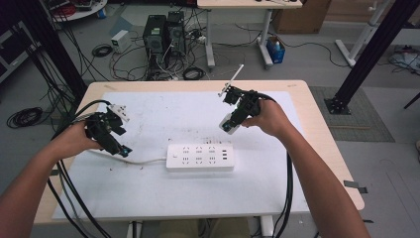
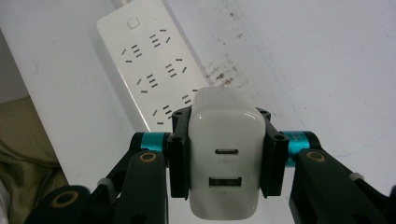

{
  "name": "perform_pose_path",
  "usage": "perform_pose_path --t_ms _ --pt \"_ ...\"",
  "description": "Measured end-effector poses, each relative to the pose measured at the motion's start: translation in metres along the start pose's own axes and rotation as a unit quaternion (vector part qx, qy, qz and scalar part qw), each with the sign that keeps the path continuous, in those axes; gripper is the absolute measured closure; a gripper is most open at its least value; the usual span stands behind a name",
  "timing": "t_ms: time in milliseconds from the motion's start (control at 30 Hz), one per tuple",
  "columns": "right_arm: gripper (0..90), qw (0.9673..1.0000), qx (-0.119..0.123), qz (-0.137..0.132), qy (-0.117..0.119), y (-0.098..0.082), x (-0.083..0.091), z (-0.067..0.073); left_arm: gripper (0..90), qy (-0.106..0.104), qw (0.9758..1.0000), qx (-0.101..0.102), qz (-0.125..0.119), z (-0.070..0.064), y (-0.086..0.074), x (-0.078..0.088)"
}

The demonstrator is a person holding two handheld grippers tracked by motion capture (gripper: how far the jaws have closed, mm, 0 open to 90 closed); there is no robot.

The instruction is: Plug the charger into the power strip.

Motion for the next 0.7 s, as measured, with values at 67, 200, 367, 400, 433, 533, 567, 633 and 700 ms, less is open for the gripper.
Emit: perform_pose_path --t_ms 67,200,367,400,433,533,567,633,700 --pt "62.2 1.0 0.003 0.001 -0.001 0.002 -0.001 0.001 21.1 -0.001 1.0 -0.002 0.0 -0.002 -0.001 0.001" --pt "62.2 0.9999 0.007 0.008 -0.007 0.007 -0.003 0.002 21.1 0.004 0.9999 -0.004 0.01 -0.001 -0.004 0.001" --pt "62.2 0.9993 0.029 0.022 -0.008 0.015 -0.008 0.006 21.0 0.003 1.0 0.002 0.007 0.0 -0.006 0.003" --pt "62.2 0.9989 0.037 0.027 -0.011 0.017 -0.01 0.007 21.0 0.003 1.0 0.0 0.009 0.0 -0.006 0.003" --pt "62.2 0.9985 0.041 0.033 -0.012 0.017 -0.012 0.008 21.1 0.003 1.0 0.0 0.009 0.001 -0.006 0.003" --pt "62.2 0.9964 0.064 0.053 -0.019 0.021 -0.02 0.011 21.0 0.002 0.9999 -0.004 0.011 0.0 -0.007 0.001" --pt "62.2 0.9954 0.074 0.057 -0.022 0.023 -0.023 0.012 21.0 0.001 0.9999 -0.001 0.011 0.0 -0.008 0.0" --pt "62.2 0.9934 0.085 0.073 -0.028 0.024 -0.029 0.015 21.1 0.001 0.9999 -0.005 0.015 0.0 -0.009 -0.001" --pt "62.2 0.9921 0.093 0.079 -0.028 0.027 -0.035 0.018 21.1 -0.002 0.9999 -0.002 0.013 -0.001 -0.009 -0.003"
Point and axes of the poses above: each handheld gripper's, and its own axes: x roughly backward along the jaws, y roughly out of its top, z roughly to its left, the point moved 7 cm from there along -x, roughly forward along the jaws, and after that the axes turned 15 degrees about z, right-handed, at the moved point
